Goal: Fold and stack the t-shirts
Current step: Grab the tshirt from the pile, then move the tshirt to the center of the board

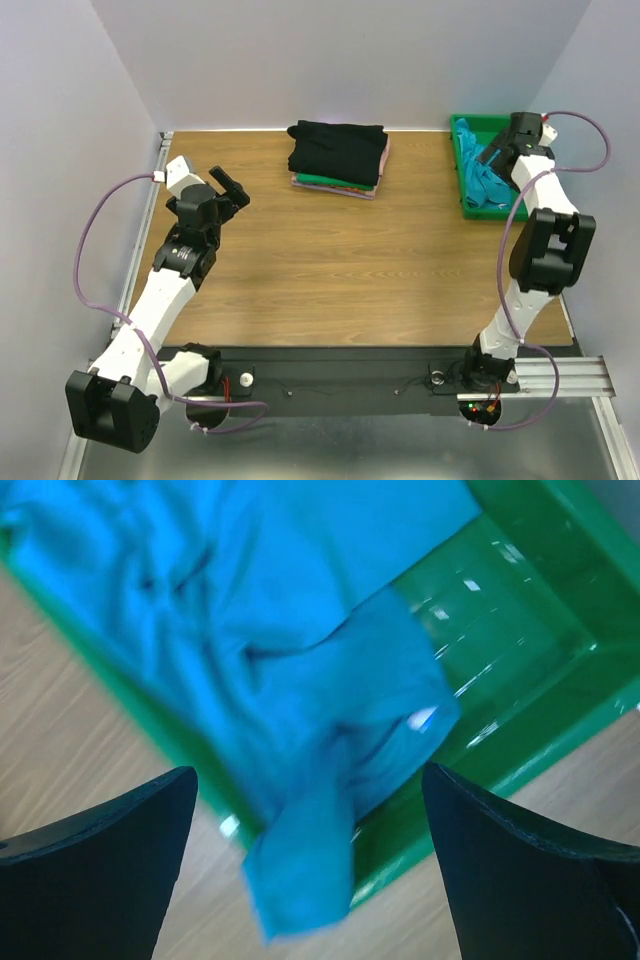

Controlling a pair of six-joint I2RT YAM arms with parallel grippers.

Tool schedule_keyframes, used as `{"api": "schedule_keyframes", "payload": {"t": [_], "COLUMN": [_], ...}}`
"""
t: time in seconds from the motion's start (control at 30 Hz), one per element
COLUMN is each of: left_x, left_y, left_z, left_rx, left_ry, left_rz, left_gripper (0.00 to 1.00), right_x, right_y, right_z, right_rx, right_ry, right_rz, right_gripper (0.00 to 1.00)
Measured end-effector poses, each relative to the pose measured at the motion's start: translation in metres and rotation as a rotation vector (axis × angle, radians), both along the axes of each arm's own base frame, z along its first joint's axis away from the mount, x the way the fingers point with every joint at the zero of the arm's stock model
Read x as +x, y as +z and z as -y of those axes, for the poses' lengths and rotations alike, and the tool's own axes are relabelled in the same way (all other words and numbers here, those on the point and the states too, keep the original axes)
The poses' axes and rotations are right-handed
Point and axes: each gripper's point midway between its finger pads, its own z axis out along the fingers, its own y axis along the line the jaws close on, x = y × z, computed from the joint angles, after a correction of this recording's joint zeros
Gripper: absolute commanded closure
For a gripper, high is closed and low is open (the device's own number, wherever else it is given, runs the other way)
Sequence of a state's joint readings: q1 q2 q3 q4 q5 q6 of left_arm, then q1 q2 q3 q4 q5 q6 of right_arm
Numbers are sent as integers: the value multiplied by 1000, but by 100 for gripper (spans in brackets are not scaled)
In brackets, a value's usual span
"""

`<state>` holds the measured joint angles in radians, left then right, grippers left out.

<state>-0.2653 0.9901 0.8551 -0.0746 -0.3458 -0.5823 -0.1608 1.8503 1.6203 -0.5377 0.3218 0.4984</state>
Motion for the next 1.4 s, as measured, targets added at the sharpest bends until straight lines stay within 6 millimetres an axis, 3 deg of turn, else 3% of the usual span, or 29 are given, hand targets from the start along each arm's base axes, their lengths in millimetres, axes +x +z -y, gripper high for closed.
{"api": "schedule_keyframes", "payload": {"t": [0.1,0.17,0.37,0.4,0.47,0.5,0.53,0.57,0.6,0.63,0.8,0.87,0.93,1.03,1.07,1.1,1.13,1.17,1.2,1.27,1.3,1.4], "left_x": [2,2,3,3,3,3,3,4,4,5,5,5,4,2,0,-1,-2,-3,-4,-9,-11,-20], "left_y": [0,-3,-10,-10,-12,-13,-13,-13,-13,-13,-14,-13,-11,-5,-2,0,2,4,6,9,9,11], "left_z": [-1,-1,-5,-5,-6,-6,-7,-7,-8,-9,-9,-8,-6,-3,-1,-1,0,0,1,0,0,-2], "left_rx": [-1,1,13,13,14,15,15,17,17,18,15,13,6,-8,-15,-21,-26,-33,-42,-53,-58,-77], "left_ry": [-5,-10,-8,-9,-8,-7,-6,-6,-7,-6,-10,-15,-28,-47,-52,-56,-59,-60,-61,-59,-58,-49], "left_rz": [21,19,10,12,9,7,6,6,7,6,6,7,12,30,40,46,52,57,61,65,65,60], "left_gripper": [2,2,2,2,2,2,2,2,2,2,2,2,1,2,2,2,2,2,2,2,2,2], "right_x": [17,27,63,68,76,83,84,87,89,88,86,82,73,60,50,44,31,21,5,-26,-52,-110], "right_y": [-31,-54,-98,-106,-123,-125,-125,-125,-125,-126,-114,-93,-57,30,90,115,158,185,219,267,290,313], "right_z": [33,43,45,44,40,39,38,38,36,36,34,32,26,5,-18,-29,-54,-74,-108,-171,-218,-304], "right_rx": [34,62,116,127,152,157,160,163,179,179,175,163,141,96,60,47,24,16,5,10,30,101], "right_ry": [-62,-80,-72,-64,-41,-33,-28,-20,-15,-12,3,18,44,123,188,220,290,345,436,610,752,1050], "right_rz": [-34,-57,-77,-83,-95,-87,-84,-76,-70,-73,-66,-47,-9,120,224,270,351,405,479,588,648,716], "right_gripper": [0,0,1,7,36,64,64,87,95,100,100,100,100,99,99,99,99,99,98,96,96,91]}}
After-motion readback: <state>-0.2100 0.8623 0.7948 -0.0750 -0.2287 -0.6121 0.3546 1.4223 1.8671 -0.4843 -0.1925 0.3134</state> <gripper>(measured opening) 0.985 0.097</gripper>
